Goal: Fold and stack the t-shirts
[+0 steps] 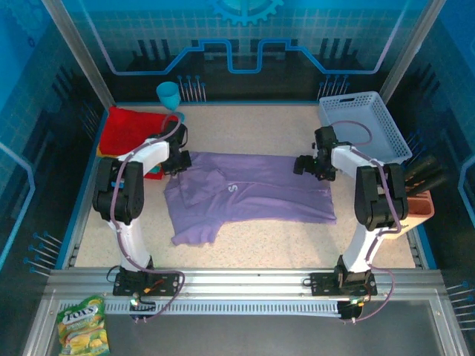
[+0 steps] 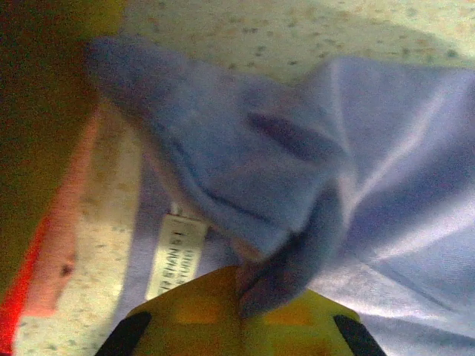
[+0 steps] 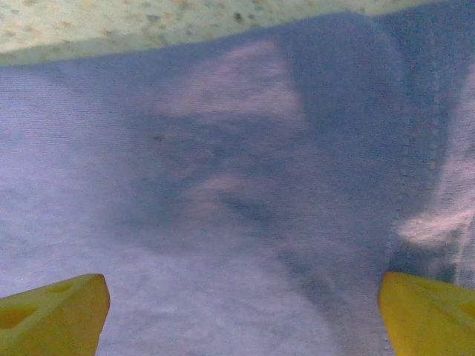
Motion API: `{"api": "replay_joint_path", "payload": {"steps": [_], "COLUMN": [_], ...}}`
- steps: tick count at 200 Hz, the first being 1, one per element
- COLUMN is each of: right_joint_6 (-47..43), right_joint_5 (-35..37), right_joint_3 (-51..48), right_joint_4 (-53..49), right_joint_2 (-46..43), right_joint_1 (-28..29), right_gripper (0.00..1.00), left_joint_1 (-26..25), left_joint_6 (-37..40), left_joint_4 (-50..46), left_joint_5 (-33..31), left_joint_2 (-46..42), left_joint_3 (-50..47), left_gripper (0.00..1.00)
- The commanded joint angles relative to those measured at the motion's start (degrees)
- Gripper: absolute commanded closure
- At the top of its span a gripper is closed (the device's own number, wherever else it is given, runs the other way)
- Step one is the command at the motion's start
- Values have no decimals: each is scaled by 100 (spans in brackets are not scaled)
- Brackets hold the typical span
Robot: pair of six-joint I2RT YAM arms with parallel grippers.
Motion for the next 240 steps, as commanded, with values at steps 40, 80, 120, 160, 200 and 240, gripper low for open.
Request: {"api": "replay_joint_path", "payload": {"steps": [40,80,120,160,200,240], "right_joint_6": [150,172,314,357,426,970], "right_joint_5": [104,40,-44,-273,-393,-207], "right_joint_3": [154,109,-290,-749,-1144,-1498], "right_joint_4": [-126,-237,-284,-308,-327,-856], "right_joint_2": [13,-402,-878,-1319,-1801,-2406], "right_joint_1": [-307,-270,-256,-244,-243,-243], "right_gripper": [7,8,9,11,11,18], "left_joint_1": [416,385,327,59,-175,-214], "left_joint_6": [268,146,-248,-596,-910,-1032], "left_joint_4": [-435,-641,-602,-564,-371,-772], "left_joint_5": [206,670,1612,1564,1649,1710], "left_joint_2": [-60,-440,-1250,-1923,-2435,-3383], "left_joint_3": [155,212,-417,-1525,-2369,-2804], "left_gripper": [73,56,59,60,60,59]}}
